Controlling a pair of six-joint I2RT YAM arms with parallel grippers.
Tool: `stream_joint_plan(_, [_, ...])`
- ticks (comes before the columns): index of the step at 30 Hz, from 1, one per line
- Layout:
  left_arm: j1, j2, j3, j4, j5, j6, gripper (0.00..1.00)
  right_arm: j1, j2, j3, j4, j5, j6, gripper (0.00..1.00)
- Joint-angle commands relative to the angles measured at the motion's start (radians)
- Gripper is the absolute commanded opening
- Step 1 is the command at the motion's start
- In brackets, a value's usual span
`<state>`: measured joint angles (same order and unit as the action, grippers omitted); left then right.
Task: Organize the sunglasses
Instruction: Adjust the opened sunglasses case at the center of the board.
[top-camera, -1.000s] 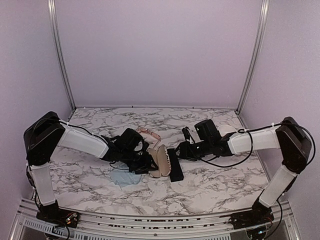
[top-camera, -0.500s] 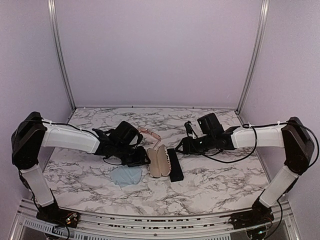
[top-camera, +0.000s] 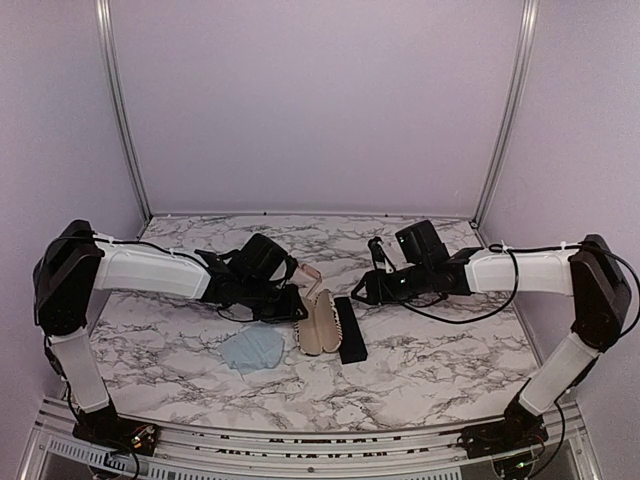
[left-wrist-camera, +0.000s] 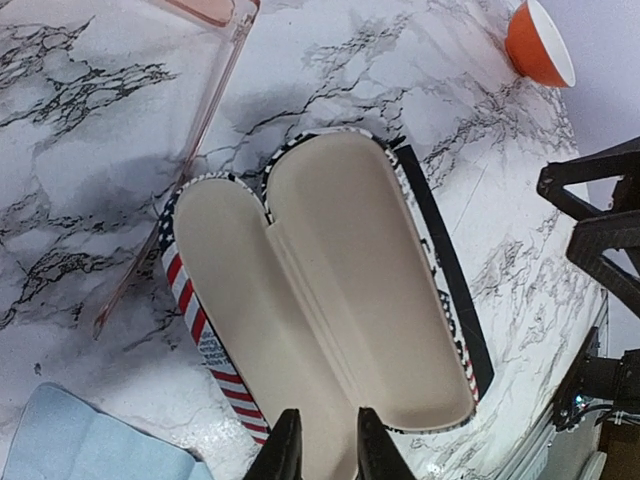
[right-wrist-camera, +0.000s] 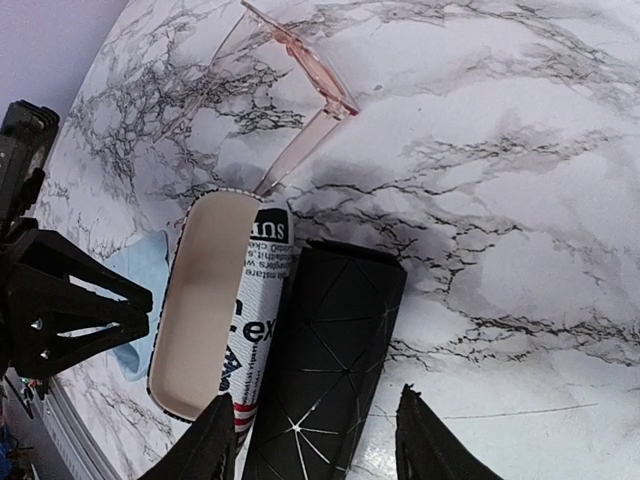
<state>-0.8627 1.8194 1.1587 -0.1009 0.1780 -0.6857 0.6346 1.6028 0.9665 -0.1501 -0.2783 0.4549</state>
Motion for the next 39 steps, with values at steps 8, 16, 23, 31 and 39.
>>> stream_joint_plan(8, [-0.002, 0.094, 0.011, 0.014, -0.005, 0.026, 0.19, -0.006, -0.035, 0.015, -0.011, 0.011, -0.016, 0.53])
stream_joint_plan(16, [-0.002, 0.12, 0.012, 0.054, 0.026, 0.018, 0.18, -0.006, -0.043, 0.014, 0.007, -0.025, -0.024, 0.53])
stream_joint_plan(23, [-0.002, 0.177, 0.039, 0.087, 0.072, 0.029, 0.18, 0.024, -0.028, 0.051, 0.022, -0.125, -0.061, 0.55])
stream_joint_plan(31, [-0.002, 0.235, 0.085, 0.093, 0.106, 0.026, 0.18, 0.033, -0.021, 0.043, 0.012, -0.097, -0.059, 0.56])
stream_joint_plan(39, [-0.002, 0.226, 0.087, 0.1, 0.131, -0.004, 0.18, 0.033, -0.023, 0.045, -0.003, -0.075, -0.063, 0.56])
